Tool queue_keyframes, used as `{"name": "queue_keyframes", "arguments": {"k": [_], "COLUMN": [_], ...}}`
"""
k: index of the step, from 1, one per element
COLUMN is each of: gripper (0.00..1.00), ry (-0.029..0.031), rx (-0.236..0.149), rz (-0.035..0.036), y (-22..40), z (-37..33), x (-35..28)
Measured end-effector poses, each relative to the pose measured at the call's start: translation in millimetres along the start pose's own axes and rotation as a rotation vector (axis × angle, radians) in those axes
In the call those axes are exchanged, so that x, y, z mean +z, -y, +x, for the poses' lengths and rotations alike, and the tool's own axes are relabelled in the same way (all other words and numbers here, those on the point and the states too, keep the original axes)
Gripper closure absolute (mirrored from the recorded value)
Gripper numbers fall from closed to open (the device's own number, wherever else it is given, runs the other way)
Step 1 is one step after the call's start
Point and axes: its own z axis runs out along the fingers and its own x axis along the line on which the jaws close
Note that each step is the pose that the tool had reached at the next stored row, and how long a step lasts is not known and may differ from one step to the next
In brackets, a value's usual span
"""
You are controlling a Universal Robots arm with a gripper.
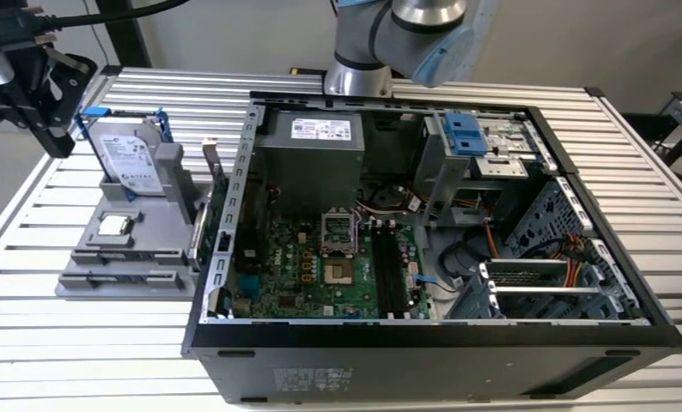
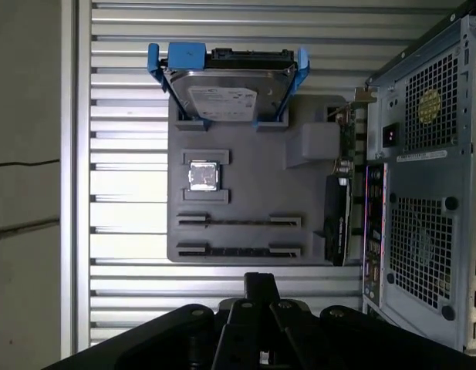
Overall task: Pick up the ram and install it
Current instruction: 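Pick up the ram and move it above insertion slot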
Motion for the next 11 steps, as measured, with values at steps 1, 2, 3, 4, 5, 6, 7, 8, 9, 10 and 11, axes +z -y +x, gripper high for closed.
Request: {"name": "queue_keyframes", "arguments": {"k": [1,2,3,4,5,6,7,8,9,10,11], "gripper": [1.0,1.0,1.0,1.0,1.0,1.0,1.0,1.0,1.0,1.0,1.0], "ry": [0.0,0.0,0.0,0.0,0.0,0.0,0.0,0.0,0.0,0.0,0.0], "rx": [0.0,0.0,0.0,0.0,0.0,0.0,0.0,0.0,0.0,0.0,0.0], "rz": [0.0,0.0,0.0,0.0,0.0,0.0,0.0,0.0,-0.0001,0.0,0.0], "y": [0.0,0.0,0.0,0.0,0.0,0.0,0.0,0.0,0.0,0.0,0.0], "z": [0.0,0.0,0.0,0.0,0.0,0.0,0.0,0.0,0.0,0.0,0.0], "x": [0.0,0.0,0.0,0.0,0.0,0.0,0.0,0.0,0.0,0.0,0.0]}}
